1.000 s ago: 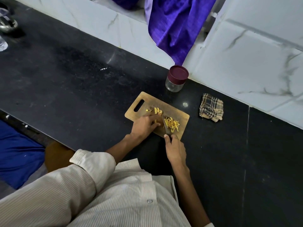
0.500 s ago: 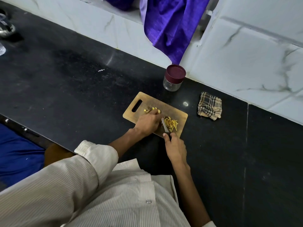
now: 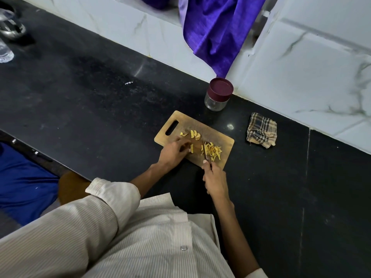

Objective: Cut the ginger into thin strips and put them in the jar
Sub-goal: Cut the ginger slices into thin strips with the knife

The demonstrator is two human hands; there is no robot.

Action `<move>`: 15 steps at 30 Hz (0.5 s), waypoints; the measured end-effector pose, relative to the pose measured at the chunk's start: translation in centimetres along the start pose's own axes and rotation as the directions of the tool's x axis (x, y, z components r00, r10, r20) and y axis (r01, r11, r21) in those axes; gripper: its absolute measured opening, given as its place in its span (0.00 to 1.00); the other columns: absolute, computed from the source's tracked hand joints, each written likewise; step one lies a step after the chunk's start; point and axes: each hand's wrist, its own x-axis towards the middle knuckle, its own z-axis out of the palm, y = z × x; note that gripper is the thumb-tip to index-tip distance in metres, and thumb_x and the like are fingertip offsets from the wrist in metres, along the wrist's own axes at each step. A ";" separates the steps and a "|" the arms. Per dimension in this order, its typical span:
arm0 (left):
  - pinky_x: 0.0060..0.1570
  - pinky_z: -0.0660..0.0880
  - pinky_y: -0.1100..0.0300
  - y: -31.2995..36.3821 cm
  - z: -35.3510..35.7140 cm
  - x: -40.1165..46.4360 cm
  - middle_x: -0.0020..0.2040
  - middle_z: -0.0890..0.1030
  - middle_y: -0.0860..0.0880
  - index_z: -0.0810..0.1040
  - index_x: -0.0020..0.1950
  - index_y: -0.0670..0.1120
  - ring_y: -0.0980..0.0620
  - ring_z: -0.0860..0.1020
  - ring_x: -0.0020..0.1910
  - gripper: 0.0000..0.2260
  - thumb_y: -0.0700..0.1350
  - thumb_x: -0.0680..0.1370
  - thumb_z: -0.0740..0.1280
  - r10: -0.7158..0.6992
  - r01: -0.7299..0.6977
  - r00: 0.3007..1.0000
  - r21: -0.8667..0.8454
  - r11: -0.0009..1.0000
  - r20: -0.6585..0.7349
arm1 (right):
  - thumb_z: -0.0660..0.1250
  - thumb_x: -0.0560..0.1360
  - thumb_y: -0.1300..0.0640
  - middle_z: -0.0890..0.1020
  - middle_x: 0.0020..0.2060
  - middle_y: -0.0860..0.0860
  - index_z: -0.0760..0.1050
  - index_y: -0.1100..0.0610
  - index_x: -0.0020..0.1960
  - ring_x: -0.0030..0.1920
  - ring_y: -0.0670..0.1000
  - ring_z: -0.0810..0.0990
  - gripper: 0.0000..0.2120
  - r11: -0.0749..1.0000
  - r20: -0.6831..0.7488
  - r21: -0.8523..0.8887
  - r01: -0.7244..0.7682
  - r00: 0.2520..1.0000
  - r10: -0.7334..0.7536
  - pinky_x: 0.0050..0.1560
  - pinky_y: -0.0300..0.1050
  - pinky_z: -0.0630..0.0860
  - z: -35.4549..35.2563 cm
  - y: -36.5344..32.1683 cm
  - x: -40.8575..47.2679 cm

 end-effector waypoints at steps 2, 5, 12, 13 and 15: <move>0.55 0.74 0.55 -0.1 0.1 -0.1 0.57 0.74 0.49 0.77 0.64 0.52 0.52 0.76 0.53 0.15 0.45 0.77 0.68 0.002 -0.002 1.000 0.000 1.000 -0.015 | 0.56 0.83 0.44 0.78 0.44 0.53 0.75 0.56 0.57 0.41 0.53 0.77 0.17 0.998 0.033 -0.054 0.028 0.999 -0.026 0.46 0.57 0.78 0.6 -0.2 0.1; 0.56 0.75 0.53 -0.1 0.3 -0.3 0.59 0.74 0.49 0.76 0.65 0.53 0.52 0.75 0.55 0.16 0.46 0.78 0.67 -0.003 0.003 1.000 0.009 1.000 -0.030 | 0.55 0.84 0.47 0.81 0.46 0.58 0.73 0.56 0.55 0.42 0.54 0.78 0.14 0.994 0.071 -0.102 0.035 0.997 -0.027 0.45 0.56 0.78 1.3 -0.6 0.2; 0.54 0.76 0.49 0.0 0.6 -0.6 0.59 0.74 0.50 0.75 0.66 0.54 0.51 0.75 0.55 0.16 0.47 0.78 0.66 -0.022 0.024 0.998 0.028 0.999 -0.056 | 0.54 0.84 0.48 0.80 0.47 0.57 0.70 0.53 0.57 0.47 0.57 0.82 0.10 0.985 0.087 -0.165 0.046 0.996 -0.032 0.47 0.59 0.81 2.0 -0.8 0.2; 0.54 0.76 0.49 0.1 0.7 -0.6 0.59 0.74 0.50 0.76 0.66 0.54 0.51 0.75 0.55 0.16 0.47 0.78 0.66 -0.022 0.024 0.998 0.035 0.999 -0.058 | 0.54 0.84 0.48 0.80 0.48 0.57 0.70 0.54 0.58 0.47 0.56 0.82 0.11 0.985 0.089 -0.166 0.044 0.996 -0.029 0.47 0.58 0.81 2.0 -0.9 0.2; 0.54 0.76 0.51 0.2 0.7 -0.7 0.59 0.74 0.50 0.76 0.66 0.53 0.52 0.75 0.55 0.15 0.47 0.78 0.66 -0.022 0.025 0.998 0.047 0.999 -0.063 | 0.54 0.84 0.48 0.80 0.47 0.56 0.71 0.55 0.57 0.46 0.56 0.82 0.12 0.983 0.093 -0.177 0.039 0.995 -0.022 0.47 0.56 0.81 2.1 -1.0 0.2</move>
